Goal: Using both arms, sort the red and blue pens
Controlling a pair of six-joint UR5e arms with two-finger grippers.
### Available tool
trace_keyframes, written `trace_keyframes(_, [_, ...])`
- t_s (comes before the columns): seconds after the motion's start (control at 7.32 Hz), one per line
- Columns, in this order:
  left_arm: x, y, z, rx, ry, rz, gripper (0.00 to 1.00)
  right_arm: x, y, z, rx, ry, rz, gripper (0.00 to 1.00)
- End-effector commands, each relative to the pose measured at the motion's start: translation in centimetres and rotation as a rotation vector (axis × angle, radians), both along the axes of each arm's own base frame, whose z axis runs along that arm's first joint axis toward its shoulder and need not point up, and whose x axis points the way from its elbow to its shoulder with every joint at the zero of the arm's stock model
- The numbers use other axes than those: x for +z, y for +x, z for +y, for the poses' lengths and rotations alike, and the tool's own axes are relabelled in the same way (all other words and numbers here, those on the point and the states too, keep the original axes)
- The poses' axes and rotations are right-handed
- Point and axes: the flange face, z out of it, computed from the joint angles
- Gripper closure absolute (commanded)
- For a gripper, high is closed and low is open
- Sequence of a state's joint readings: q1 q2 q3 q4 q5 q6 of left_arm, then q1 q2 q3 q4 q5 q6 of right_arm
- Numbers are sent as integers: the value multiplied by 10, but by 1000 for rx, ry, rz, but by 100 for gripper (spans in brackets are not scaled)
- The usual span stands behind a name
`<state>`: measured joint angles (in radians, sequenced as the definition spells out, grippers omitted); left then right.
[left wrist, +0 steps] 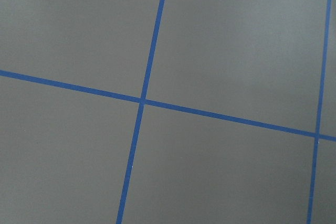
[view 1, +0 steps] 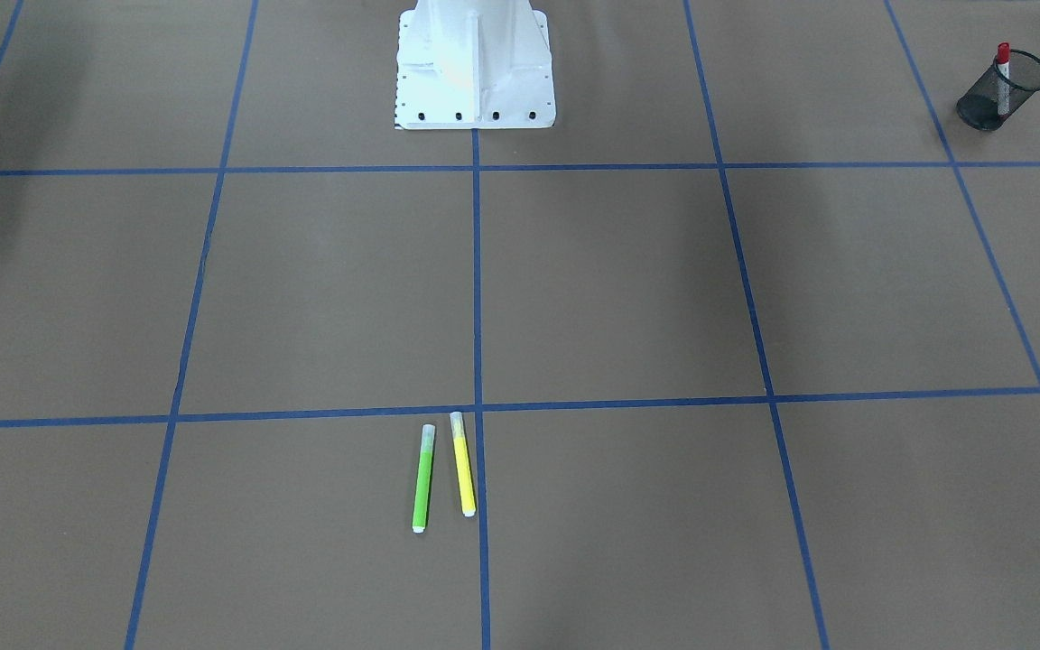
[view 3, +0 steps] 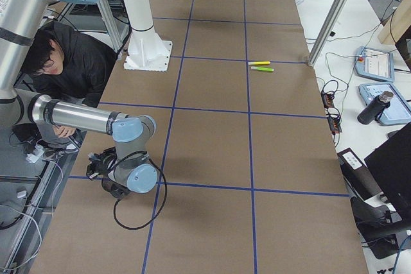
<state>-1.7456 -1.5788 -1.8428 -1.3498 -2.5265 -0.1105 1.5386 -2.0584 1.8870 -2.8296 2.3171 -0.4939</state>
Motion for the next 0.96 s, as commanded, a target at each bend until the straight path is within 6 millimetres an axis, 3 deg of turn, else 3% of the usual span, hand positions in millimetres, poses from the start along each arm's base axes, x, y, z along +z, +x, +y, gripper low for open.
trace_keyframes(0.0, [-4,-1,2,-2,7,-8,0,8,0,3,4,-23,1,100])
trace_keyframes(0.14, [-5,0,5,-2,10,-8,0,15,-1,6,20,-42,-1,92])
trace_keyframes(0.27, [-5,0,6,-2,10,-10,0,18,-1,8,22,-52,-1,68])
trace_keyframes(0.41, [-5,0,6,-2,9,-9,0,22,-1,10,22,-64,0,50])
trace_keyframes(0.55, [-5,0,5,-3,9,-9,0,30,-3,14,48,-87,-3,1])
trace_keyframes(0.82, [-4,0,6,-3,6,-9,0,35,-3,15,51,-87,-3,0])
